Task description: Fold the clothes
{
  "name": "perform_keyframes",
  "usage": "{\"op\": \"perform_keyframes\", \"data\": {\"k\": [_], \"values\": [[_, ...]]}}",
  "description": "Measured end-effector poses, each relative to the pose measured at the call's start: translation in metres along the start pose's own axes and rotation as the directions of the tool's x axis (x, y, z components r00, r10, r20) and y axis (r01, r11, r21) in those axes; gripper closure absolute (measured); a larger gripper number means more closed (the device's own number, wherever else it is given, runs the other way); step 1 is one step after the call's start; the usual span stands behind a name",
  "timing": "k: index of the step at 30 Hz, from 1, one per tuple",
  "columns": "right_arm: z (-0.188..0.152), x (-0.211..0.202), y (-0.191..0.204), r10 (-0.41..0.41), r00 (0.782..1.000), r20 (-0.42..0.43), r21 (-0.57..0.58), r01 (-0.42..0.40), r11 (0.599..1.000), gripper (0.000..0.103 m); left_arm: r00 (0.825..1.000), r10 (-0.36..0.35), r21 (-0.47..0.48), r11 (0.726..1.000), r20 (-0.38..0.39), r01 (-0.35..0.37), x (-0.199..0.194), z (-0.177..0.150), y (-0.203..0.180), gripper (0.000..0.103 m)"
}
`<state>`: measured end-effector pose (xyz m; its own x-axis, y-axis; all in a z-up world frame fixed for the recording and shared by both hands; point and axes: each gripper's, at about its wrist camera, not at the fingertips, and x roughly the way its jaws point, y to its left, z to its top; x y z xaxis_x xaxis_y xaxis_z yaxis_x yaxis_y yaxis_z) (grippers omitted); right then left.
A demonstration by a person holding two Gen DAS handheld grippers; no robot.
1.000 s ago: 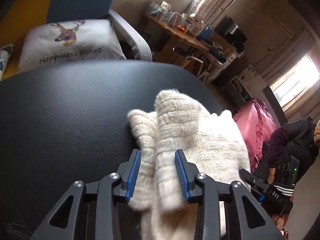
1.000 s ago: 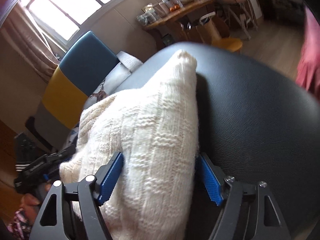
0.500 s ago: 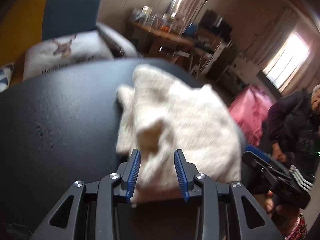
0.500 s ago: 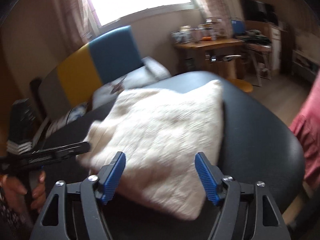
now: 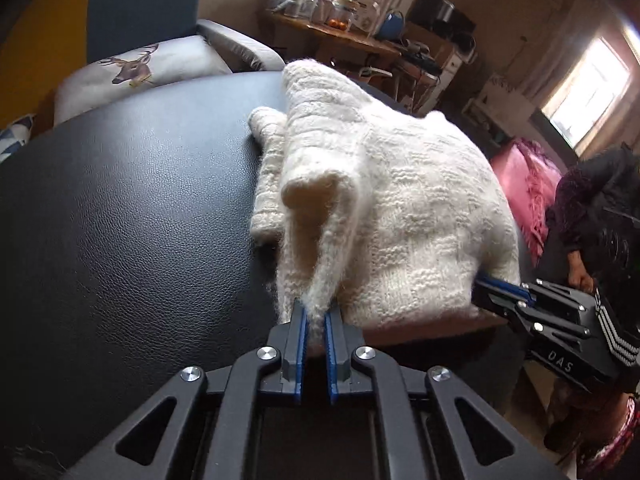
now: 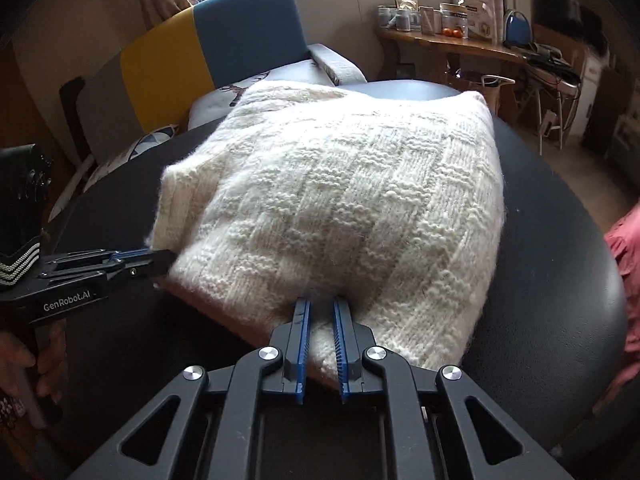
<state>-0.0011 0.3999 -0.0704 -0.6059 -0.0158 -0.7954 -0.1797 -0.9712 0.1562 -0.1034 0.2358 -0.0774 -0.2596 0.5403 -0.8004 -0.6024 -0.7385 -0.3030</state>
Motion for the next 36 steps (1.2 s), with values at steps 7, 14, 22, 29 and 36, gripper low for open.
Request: {"op": "perform_keyframes", "data": {"k": [7, 14, 22, 29, 36], "values": [[-0.024, -0.046, 0.024, -0.014, 0.999, 0.047, -0.011, 0.014, 1.0, 0.076, 0.989, 0.141, 0.06, 0.988, 0.037, -0.143, -0.033, -0.027, -0.014, 0.083], [-0.052, -0.068, 0.046, -0.084, 0.996, 0.035, 0.05, 0.082, 0.995, 0.06, 0.96, 0.266, 0.0, 0.964, 0.085, -0.267, -0.075, -0.071, -0.031, 0.082], [-0.069, -0.072, 0.059, -0.065, 0.998, 0.017, 0.146, 0.062, 0.987, 0.034, 0.937, 0.314, 0.019, 0.947, 0.151, -0.32, -0.103, -0.088, -0.054, 0.082], [-0.034, -0.077, 0.074, -0.001, 0.99, 0.14, 0.036, -0.005, 0.999, 0.066, 0.947, 0.294, 0.024, 0.954, 0.133, -0.299, -0.099, -0.089, -0.057, 0.082], [0.054, -0.018, 0.085, 0.057, 0.987, 0.149, -0.078, -0.046, 0.996, 0.073, 0.953, 0.252, -0.025, 0.968, 0.171, -0.251, -0.078, -0.065, -0.039, 0.082]]}}
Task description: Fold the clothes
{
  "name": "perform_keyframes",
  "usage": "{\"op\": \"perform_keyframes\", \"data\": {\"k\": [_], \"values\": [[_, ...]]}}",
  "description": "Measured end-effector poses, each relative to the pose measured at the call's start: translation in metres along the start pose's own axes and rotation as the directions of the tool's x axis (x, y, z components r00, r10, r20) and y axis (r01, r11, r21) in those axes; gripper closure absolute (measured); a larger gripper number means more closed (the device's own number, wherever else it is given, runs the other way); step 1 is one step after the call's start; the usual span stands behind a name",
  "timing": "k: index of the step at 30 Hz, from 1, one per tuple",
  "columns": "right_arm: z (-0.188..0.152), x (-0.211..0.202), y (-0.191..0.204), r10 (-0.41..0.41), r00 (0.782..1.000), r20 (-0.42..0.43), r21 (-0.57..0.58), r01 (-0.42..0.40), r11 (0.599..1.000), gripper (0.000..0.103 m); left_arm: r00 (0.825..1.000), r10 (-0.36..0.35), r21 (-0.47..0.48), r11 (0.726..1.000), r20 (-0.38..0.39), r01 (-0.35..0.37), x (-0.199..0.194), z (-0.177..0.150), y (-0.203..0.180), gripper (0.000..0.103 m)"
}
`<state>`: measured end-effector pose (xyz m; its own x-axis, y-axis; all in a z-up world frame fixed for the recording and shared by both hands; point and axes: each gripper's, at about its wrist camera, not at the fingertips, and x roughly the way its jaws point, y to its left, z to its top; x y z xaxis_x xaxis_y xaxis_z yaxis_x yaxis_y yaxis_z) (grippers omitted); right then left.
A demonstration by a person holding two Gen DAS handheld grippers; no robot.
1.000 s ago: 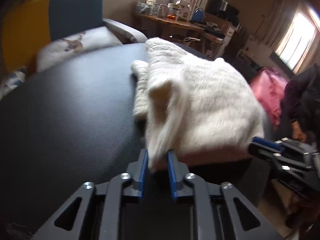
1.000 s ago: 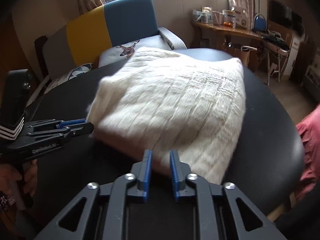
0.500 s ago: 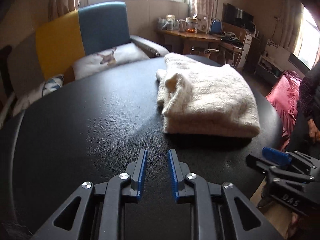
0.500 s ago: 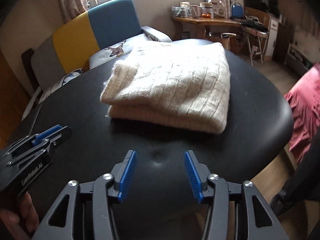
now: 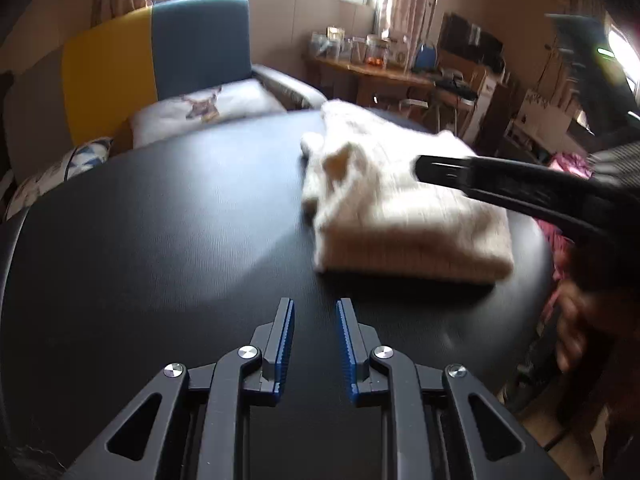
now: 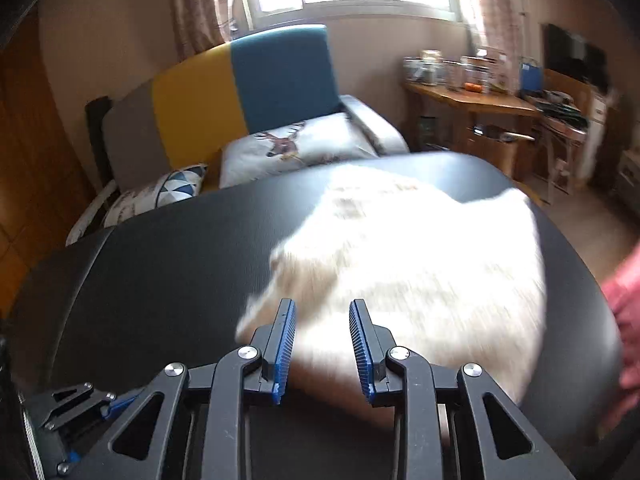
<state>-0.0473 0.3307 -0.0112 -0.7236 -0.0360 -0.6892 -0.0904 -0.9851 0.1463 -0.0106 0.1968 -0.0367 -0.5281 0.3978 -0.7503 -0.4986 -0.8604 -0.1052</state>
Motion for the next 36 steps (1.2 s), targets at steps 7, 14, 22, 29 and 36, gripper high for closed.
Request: {"op": "perform_keyframes", "data": {"k": [7, 14, 22, 29, 36], "values": [[0.032, 0.047, -0.01, 0.079, 0.993, -0.091, -0.028, -0.082, 0.996, 0.073, 0.997, -0.047, 0.021, 0.999, 0.065, 0.046, 0.054, 0.052, -0.001, 0.082], [0.03, 0.082, 0.016, 0.097, 0.966, -0.24, -0.198, -0.147, 0.969, 0.08, 0.98, -0.198, -0.097, 0.976, -0.017, 0.195, 0.091, 0.052, 0.007, 0.09], [0.017, 0.102, 0.039, 0.007, 0.959, -0.285, -0.332, -0.105, 0.937, 0.08, 0.973, -0.231, -0.215, 0.95, 0.008, 0.228, 0.093, 0.025, 0.017, 0.09], [0.02, 0.049, 0.012, 0.125, 0.988, -0.095, -0.178, -0.14, 0.974, 0.08, 0.98, -0.199, -0.242, 0.95, 0.016, 0.197, 0.065, 0.024, 0.041, 0.09], [0.0, 0.041, 0.012, 0.154, 0.984, -0.095, -0.136, -0.166, 0.977, 0.082, 0.988, -0.13, -0.173, 0.974, 0.083, 0.143, 0.033, 0.021, 0.043, 0.088]]}}
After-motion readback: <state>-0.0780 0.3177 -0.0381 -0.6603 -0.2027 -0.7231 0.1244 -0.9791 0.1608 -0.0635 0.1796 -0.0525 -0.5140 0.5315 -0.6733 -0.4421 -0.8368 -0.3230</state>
